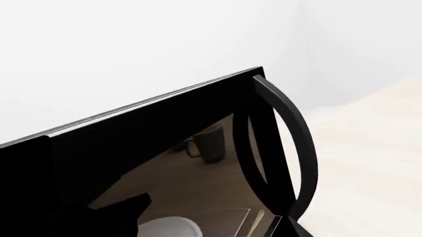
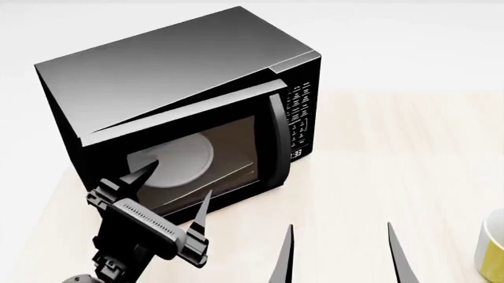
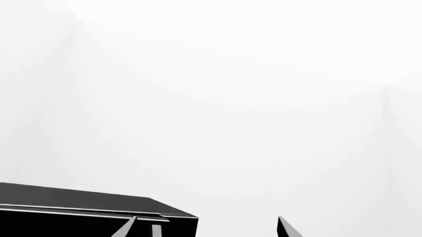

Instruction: Close the microwave.

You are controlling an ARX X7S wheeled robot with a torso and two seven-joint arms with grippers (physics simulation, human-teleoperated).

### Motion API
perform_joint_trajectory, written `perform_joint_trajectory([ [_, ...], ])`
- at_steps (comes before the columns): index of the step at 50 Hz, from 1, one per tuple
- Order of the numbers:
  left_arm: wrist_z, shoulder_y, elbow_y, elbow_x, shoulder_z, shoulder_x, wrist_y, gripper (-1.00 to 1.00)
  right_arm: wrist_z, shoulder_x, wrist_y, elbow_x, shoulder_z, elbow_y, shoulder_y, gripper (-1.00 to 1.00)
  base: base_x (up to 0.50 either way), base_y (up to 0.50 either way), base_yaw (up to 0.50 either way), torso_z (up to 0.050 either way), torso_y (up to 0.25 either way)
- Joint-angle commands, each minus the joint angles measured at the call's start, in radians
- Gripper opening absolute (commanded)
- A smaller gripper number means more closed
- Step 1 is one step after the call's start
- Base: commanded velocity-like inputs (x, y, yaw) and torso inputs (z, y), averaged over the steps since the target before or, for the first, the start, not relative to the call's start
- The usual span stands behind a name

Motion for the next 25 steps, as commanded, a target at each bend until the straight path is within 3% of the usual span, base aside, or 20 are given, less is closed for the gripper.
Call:
perform_joint_trajectory([
  [1, -0.046, -0.048, -0.046, -0.036, -0.055, 0.004, 0.037, 1.00, 0.003, 0.003, -0.001, 0.000, -0.004, 0.001, 0.000, 1.00, 0.00, 0.00, 0.00, 0.010, 0.010],
  [25, -0.102, -0.117, -0.230, -0.059, -0.064, 0.024, 0.145, 1.00, 0.010, 0.008, -0.002, 0.000, -0.012, 0.004, 0.002, 1.00, 0.00, 0.00, 0.00, 0.000, 0.001],
])
